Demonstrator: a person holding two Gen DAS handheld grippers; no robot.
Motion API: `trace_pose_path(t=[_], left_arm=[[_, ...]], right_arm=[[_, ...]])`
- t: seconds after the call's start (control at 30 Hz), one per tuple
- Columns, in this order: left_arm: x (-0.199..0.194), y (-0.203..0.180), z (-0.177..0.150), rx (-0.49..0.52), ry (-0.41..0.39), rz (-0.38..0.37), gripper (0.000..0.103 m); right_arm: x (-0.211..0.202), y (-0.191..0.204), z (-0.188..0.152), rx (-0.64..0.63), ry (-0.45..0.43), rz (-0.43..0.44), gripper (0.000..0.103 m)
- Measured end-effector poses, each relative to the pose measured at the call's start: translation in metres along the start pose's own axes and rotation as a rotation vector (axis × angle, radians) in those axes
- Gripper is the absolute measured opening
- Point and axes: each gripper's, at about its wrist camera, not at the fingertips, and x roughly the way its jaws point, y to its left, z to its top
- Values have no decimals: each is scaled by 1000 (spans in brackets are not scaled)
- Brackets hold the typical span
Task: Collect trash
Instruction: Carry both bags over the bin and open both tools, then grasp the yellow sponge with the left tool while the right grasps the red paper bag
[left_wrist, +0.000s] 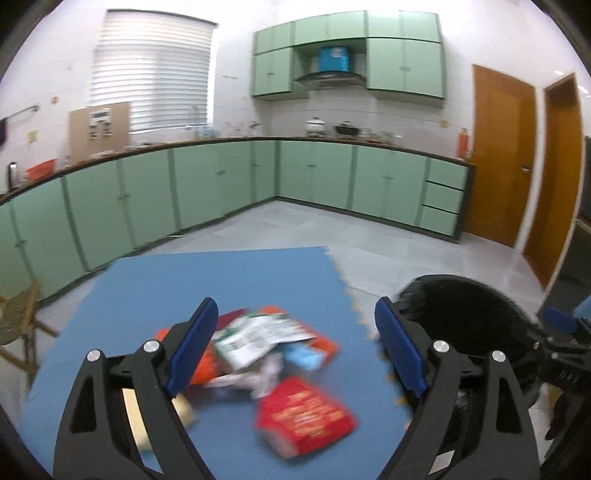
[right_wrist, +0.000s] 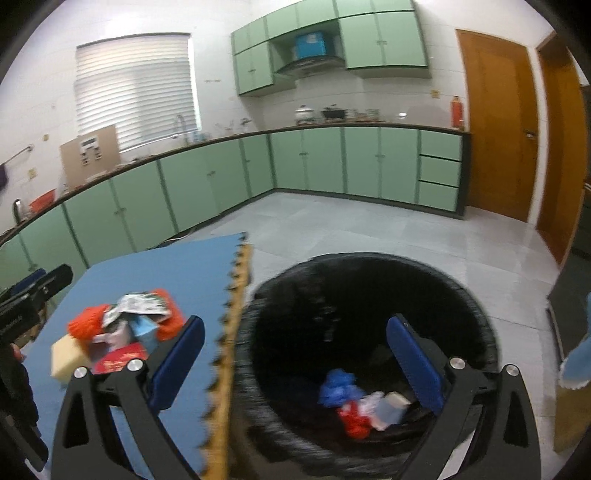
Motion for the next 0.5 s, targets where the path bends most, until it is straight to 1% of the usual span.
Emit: trace_pose_path(t=[0.1, 0.3, 0.37, 0.5], left_arm=[[-10, 28, -9, -11, 12, 62, 84], [-19, 77, -27, -54, 54, 147, 84], [-22, 88, -32, -57, 57, 169, 84], [-25, 102, -39, -60, 63, 205, 84]], right_arm=[[3, 23, -6, -19, 2, 38, 97], [12, 75, -20, -63, 33, 122, 97], [16, 94, -27, -93, 47, 144, 97], [22, 117, -35, -138, 62, 179, 97]])
